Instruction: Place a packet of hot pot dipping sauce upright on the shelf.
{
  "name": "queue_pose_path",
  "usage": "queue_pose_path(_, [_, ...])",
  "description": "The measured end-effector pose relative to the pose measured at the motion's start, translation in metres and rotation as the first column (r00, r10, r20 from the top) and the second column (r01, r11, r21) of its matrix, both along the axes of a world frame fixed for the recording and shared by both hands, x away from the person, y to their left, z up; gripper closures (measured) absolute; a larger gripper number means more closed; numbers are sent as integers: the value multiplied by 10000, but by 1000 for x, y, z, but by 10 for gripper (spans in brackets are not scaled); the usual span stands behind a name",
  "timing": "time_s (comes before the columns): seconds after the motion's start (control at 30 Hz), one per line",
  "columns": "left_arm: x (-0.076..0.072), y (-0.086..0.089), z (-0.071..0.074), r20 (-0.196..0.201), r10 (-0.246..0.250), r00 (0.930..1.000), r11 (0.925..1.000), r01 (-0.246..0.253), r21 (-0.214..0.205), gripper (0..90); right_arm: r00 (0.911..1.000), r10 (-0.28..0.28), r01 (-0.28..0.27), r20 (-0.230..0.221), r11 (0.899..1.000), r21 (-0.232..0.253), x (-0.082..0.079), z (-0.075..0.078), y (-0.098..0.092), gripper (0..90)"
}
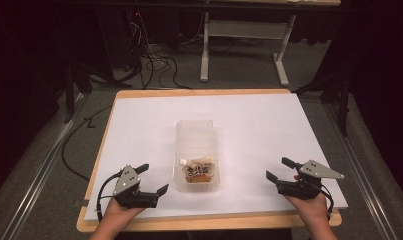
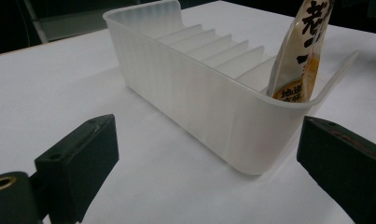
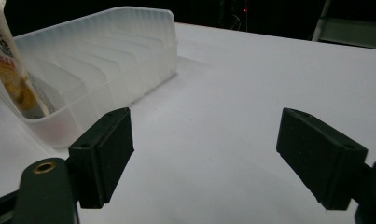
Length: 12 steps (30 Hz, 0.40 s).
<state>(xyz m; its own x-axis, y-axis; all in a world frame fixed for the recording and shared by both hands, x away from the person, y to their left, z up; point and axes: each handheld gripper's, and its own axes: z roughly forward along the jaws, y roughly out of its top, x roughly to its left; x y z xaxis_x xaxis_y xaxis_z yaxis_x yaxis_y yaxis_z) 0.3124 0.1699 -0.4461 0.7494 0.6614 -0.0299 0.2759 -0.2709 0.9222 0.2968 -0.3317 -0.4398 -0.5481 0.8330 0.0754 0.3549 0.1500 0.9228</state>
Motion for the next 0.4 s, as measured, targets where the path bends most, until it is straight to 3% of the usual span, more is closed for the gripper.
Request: queue_pose_path(0.4, [-2,0,1,20,11,10000,10000,-11,15,62,9997,-44,41,238,9999,98,-2,3,-3,205])
